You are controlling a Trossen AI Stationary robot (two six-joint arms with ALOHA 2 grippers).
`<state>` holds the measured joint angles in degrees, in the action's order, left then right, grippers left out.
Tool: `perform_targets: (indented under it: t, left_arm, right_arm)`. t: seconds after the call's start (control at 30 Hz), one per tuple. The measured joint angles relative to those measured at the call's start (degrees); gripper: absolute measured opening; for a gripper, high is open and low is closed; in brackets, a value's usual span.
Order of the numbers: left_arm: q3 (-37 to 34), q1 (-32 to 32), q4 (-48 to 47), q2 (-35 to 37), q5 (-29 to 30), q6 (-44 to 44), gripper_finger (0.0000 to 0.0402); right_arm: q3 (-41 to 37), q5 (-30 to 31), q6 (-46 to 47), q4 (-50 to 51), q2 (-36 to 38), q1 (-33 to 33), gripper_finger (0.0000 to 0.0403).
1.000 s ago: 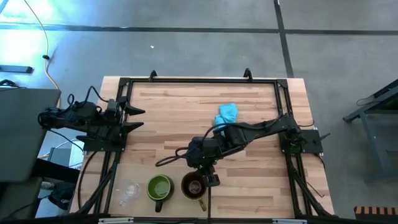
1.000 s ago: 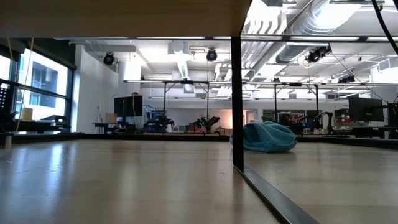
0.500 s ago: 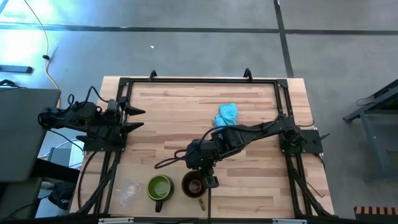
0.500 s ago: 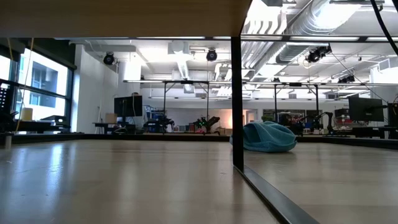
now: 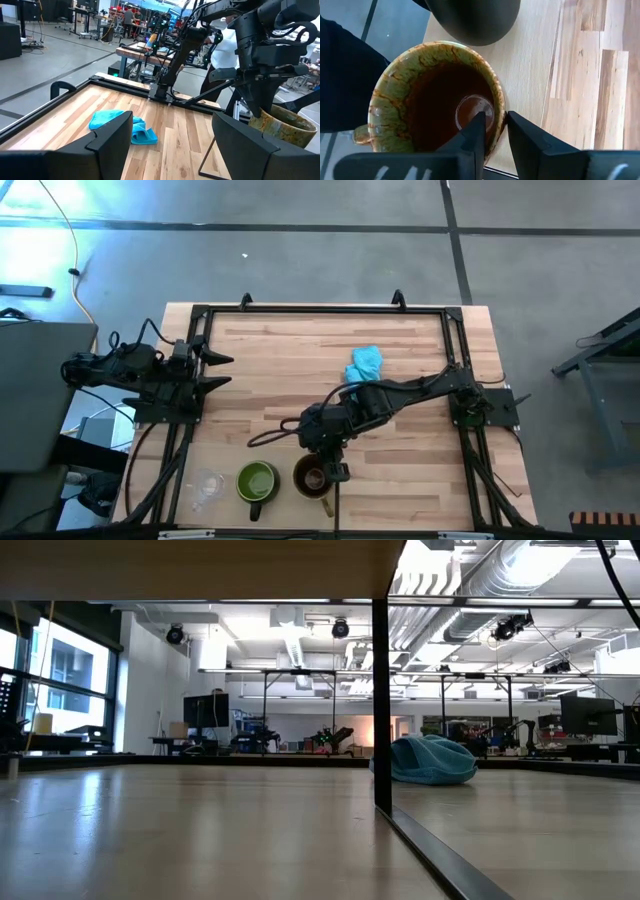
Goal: Stack small to large cups/mugs on shelf
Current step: Put the brown mug on the shelf
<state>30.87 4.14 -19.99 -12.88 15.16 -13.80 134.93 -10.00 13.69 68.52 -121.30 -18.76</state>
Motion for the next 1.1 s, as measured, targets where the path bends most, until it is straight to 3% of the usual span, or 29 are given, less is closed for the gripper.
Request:
perform_targets:
  t: [0.5,1.1]
  left_arm:
    - [0.0,0.0,0.0,0.0,0.0,0.0,0.0262]
    - [0.0,0.0,0.0,0.0,0.0,0.0,0.0262]
  right_arm:
    - [0.0,2.9,9.4,0.3,0.1,-1.4,0.0032]
    - [0.0,7.3,23.7,0.3,0.1,-1.9,0.003]
